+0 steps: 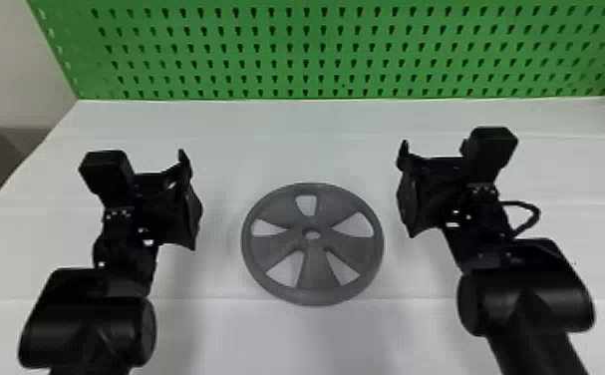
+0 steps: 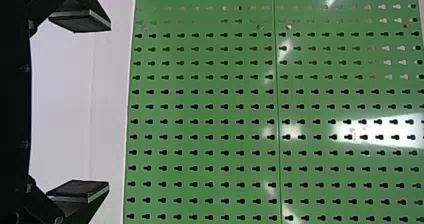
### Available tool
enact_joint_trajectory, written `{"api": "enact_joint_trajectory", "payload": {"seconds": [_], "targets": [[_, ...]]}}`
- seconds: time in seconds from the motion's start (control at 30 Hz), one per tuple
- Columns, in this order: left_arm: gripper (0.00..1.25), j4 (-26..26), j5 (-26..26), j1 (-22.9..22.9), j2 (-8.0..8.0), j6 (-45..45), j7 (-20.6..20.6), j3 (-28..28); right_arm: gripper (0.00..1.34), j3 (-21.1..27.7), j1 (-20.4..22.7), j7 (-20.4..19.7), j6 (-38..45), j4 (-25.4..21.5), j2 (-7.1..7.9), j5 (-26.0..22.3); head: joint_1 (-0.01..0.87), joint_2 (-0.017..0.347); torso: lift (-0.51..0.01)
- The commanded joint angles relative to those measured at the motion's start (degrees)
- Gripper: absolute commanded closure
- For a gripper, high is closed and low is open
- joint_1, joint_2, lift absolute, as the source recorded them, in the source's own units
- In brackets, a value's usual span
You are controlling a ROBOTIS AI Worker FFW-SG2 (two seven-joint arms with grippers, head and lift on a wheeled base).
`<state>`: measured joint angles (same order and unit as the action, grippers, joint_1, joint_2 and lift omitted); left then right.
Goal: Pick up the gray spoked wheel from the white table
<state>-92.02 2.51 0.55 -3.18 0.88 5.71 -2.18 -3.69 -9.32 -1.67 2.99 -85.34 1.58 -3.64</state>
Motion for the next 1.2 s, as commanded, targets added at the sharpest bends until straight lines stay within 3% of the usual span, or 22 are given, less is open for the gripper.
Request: {"api": "enact_joint_trajectory", "payload": {"seconds": [0.0,0.63,0.9,1.17], "targets": [[0.16,-0.1,0.0,0.1,0.01,0.0,0.0,0.1,0.10,-0.1,0.0,0.0,0.0,0.0,0.00,0.0,0.773,0.066,-0.081],[0.16,0.0,0.1,0.1,-0.07,0.0,0.0,0.1,0.10,-0.1,-0.3,0.0,1.1,-0.2,-0.09,-0.2,0.773,0.066,-0.081],[0.16,0.0,0.1,0.1,0.01,0.0,0.0,0.1,0.10,-0.1,-2.0,0.0,6.8,-1.8,-0.09,-0.3,0.773,0.066,-0.081],[0.16,0.0,0.1,0.1,-0.07,0.0,0.0,0.0,0.10,-0.3,-5.4,0.0,18.7,-4.2,-0.18,-0.3,0.773,0.066,-0.081]]}}
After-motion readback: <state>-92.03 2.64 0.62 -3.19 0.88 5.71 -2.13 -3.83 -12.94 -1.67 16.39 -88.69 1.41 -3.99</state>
